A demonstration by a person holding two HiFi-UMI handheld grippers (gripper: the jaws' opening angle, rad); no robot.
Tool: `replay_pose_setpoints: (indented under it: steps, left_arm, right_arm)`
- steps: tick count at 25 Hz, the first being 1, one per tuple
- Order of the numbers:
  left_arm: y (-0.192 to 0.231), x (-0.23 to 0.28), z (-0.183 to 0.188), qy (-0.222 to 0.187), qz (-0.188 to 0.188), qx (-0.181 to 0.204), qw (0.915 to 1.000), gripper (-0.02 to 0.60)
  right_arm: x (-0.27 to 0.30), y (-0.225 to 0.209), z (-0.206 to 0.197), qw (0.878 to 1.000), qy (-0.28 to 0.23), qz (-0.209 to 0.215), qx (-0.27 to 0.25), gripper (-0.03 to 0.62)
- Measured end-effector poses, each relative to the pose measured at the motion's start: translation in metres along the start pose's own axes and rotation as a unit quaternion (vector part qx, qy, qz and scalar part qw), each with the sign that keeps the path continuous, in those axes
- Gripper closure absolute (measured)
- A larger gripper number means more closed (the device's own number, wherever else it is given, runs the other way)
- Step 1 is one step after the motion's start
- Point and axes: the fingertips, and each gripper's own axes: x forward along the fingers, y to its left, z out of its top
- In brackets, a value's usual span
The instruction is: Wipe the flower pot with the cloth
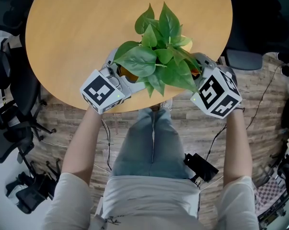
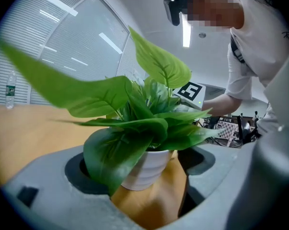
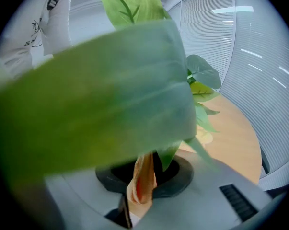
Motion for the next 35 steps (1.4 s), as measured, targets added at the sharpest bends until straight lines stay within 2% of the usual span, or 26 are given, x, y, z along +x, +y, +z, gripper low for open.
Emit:
replay_pose_setpoints:
  steps: [17,35]
  left_arm:
    - [-0.005,0.008,0.005,-0.022,0.083,-0.025,0.996,0.127]
    - [-0.01,0.014,0.0,-0.013,0.176,-0.046,0.9833,0.129]
  right_arm:
    - [-0.007,0.016,-0.004,1.0,-0.01,0.008,0.012,0.533]
    - [-0.008,0.031,-0.004,1.0,-0.017,0.018,0.01,0.533]
